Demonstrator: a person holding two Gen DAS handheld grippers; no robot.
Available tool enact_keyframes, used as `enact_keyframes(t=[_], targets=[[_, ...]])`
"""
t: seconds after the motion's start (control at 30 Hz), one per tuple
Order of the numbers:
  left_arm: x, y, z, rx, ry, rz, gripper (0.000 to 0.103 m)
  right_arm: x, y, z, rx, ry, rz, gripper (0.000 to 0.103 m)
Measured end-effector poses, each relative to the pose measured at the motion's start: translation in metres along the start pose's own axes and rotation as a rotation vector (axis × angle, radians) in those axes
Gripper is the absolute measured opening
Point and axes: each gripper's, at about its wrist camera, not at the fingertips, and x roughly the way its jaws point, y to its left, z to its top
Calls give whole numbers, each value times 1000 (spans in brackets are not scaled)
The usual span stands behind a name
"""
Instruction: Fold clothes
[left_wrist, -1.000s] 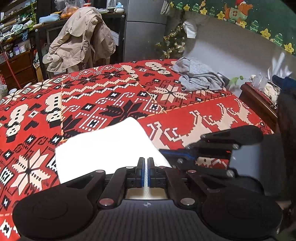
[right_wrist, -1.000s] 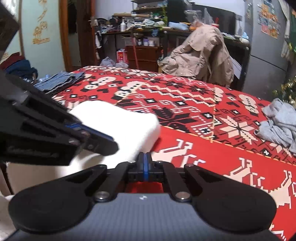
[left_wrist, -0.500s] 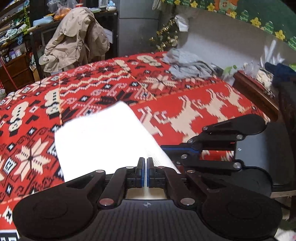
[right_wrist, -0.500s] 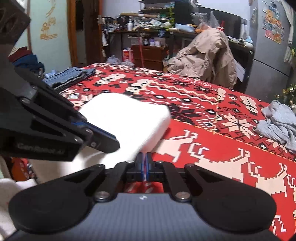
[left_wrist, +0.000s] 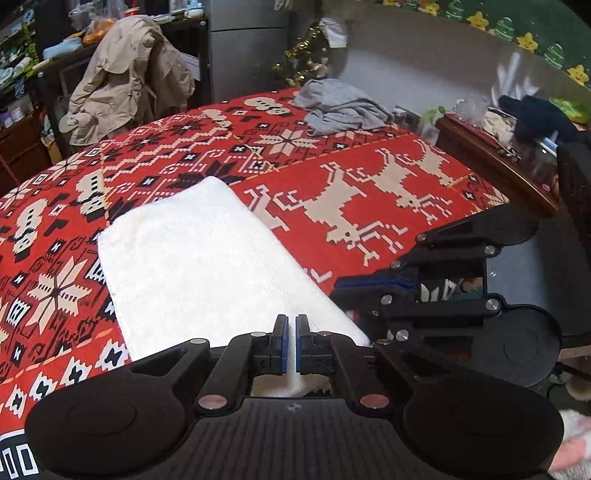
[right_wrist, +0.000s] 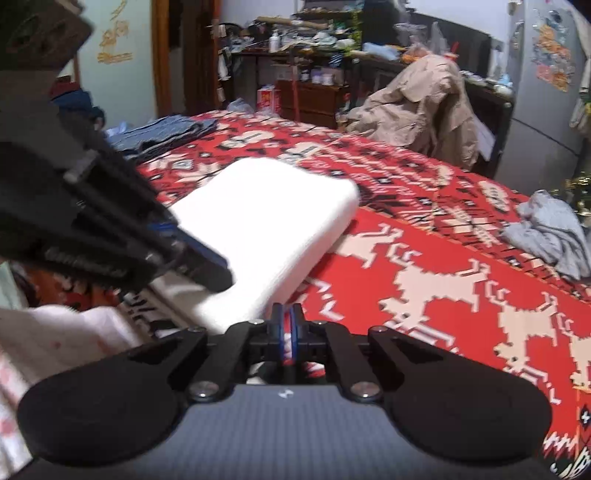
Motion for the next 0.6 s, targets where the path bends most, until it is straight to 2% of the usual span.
enact_keyframes(t=[0.2,0.43,0.6], targets=[[-1,-4,-1,6,3,13,2,-1,9,1,-6,18,3,3],[-9,-7,-4,8,-2,-1,3,-19,7,-7,69,37,36,4],[-20,-1,-4,-29,-43,-4,17,-32,-11,-2,188,11,45,11]])
